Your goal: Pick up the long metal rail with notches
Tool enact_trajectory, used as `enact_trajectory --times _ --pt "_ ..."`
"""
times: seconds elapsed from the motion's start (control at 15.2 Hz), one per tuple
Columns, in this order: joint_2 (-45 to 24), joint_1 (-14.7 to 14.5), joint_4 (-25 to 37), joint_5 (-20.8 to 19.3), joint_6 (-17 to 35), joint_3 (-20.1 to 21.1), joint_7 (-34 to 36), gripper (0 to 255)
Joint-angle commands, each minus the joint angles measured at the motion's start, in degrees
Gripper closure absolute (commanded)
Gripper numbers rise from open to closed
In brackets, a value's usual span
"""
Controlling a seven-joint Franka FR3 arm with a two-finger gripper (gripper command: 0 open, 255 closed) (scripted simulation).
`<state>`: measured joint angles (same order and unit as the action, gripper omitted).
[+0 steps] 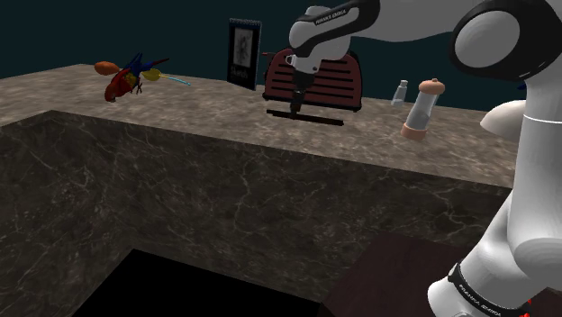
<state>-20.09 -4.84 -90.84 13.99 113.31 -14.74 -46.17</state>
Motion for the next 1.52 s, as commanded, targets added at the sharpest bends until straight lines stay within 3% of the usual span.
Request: enact_trajectory --times 0.0,0.59,1.45 --pt "0.0 0.0 -0.3 0.0 0.3 0.0 -0.1 255" --pt "0.0 0.0 -0.2 0.0 0.3 0.0 -0.1 255" --pt "0.9 0.4 8.4 -0.8 -9.2 -0.3 1.6 255"
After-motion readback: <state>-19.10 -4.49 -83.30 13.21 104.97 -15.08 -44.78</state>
